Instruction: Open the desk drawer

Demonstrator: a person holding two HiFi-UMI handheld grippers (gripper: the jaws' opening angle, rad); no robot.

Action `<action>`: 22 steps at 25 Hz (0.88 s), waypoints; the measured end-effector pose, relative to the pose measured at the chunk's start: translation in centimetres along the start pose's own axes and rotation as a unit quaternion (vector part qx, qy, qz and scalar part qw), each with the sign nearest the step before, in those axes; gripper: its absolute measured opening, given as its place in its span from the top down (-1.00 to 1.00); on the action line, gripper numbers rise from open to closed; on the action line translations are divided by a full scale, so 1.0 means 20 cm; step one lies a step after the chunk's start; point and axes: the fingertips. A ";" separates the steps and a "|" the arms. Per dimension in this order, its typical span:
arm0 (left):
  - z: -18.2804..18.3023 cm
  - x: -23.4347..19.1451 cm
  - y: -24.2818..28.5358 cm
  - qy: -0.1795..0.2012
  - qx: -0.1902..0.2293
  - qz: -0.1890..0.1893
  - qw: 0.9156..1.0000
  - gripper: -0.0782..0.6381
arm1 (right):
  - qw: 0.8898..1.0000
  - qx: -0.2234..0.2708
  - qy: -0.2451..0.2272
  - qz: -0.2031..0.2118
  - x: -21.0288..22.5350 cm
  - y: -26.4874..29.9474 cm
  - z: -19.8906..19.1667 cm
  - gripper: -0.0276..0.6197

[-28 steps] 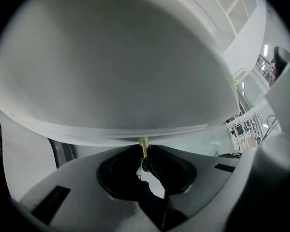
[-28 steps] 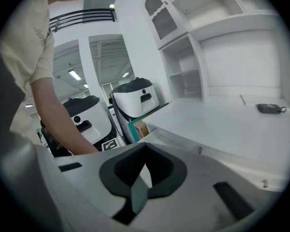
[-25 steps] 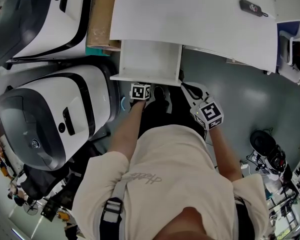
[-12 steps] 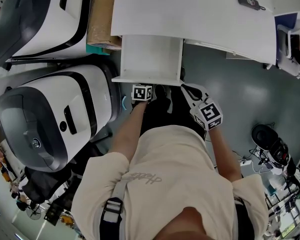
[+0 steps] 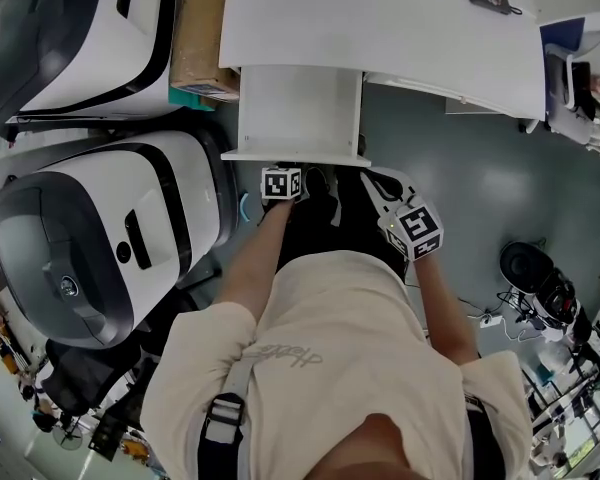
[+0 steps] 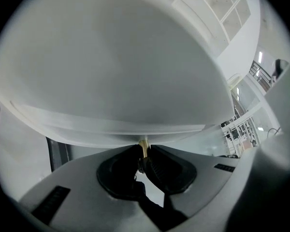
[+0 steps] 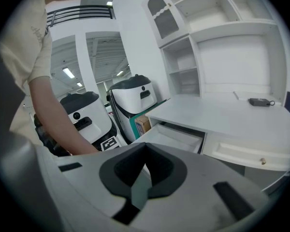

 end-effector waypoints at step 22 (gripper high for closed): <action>-0.10 0.06 -0.15 -0.041 0.001 0.018 0.999 0.57 | 1.000 0.026 -0.016 -0.001 0.04 -0.25 0.01 0.92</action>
Point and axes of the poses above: the fingertips, and each gripper's own axes: y forward along the fingers, x to its right, z out of its top, and after that the axes turned 10 degrees about -x, right-handed
